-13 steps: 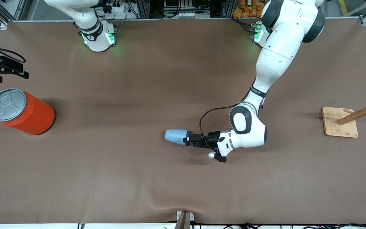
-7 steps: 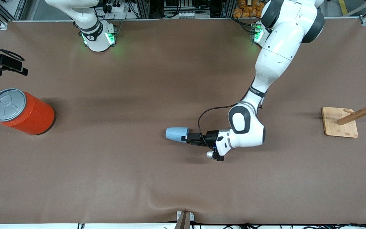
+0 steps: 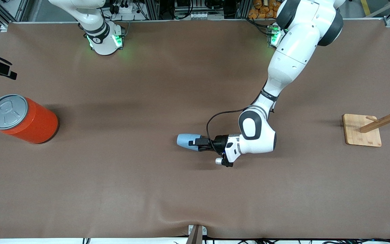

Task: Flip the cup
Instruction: 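Lift the cup with the left gripper and rotate it opening upward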

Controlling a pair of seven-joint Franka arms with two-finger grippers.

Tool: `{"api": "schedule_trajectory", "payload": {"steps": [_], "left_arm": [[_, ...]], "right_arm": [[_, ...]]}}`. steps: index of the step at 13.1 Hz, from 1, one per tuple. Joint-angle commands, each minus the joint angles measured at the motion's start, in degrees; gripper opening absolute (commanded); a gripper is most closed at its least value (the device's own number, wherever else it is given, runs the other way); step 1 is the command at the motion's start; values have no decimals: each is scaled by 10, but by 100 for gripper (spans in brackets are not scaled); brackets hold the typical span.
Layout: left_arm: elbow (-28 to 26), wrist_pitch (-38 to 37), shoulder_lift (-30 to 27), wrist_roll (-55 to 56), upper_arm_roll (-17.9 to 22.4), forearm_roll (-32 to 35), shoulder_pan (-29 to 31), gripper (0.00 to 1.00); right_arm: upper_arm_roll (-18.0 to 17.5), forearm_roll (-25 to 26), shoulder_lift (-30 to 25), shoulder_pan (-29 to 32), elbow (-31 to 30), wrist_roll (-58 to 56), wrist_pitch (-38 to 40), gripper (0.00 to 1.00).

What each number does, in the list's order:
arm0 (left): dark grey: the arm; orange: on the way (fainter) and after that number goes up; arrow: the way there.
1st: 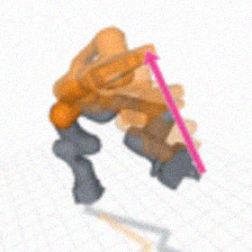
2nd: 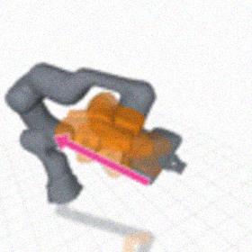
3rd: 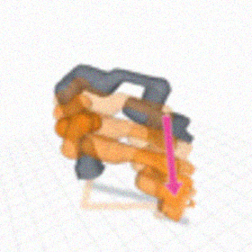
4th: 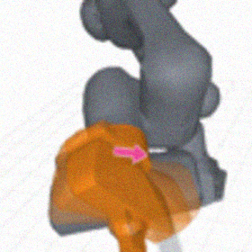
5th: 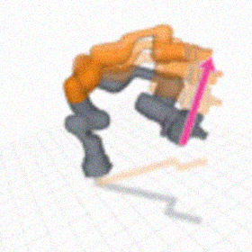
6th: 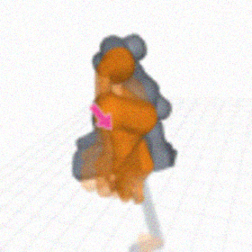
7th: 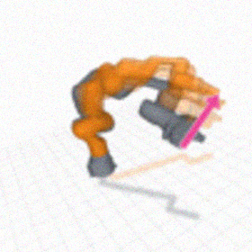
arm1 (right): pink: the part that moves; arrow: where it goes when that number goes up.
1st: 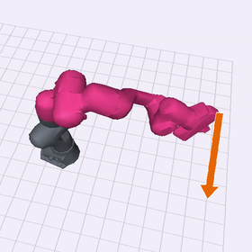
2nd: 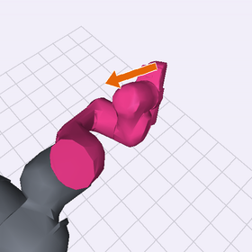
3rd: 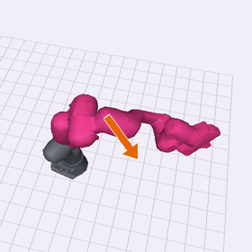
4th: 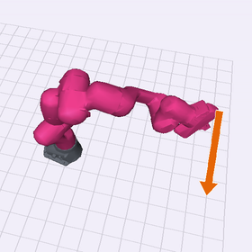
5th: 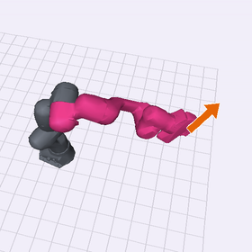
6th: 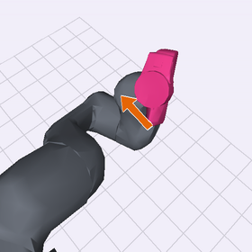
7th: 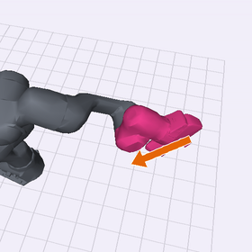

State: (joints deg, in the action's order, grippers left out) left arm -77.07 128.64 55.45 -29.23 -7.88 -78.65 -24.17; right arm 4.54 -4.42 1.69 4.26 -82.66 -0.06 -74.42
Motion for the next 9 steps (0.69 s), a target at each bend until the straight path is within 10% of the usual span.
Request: {"api": "schedule_trajectory", "payload": {"steps": [1, 3, 4, 5, 7, 9], "left_arm": [[-2, -2, -2, 14, 1, -15, -6, 100], [-11, -3, -3, 26, 0, -15, -10, 93], [-11, -3, -3, 26, -1, -15, -13, 75], [-11, -3, -2, 26, -1, -15, -12, 36], [-11, -7, -4, 24, -1, -12, -7, 0], [-11, -21, -6, 29, 0, -12, -4, 0]], "right_arm": [[-10, 23, -23, 6, 5, 10, 9, 100], [-13, 28, -47, 5, 1, 13, 10, 100], [-13, 28, -52, 6, 0, 13, 12, 100], [-12, 29, -52, 6, 0, 12, 22, 100], [-13, 45, -52, 5, 0, 10, 42, 100], [-15, 45, -50, 5, 4, 5, 36, 100]]}}
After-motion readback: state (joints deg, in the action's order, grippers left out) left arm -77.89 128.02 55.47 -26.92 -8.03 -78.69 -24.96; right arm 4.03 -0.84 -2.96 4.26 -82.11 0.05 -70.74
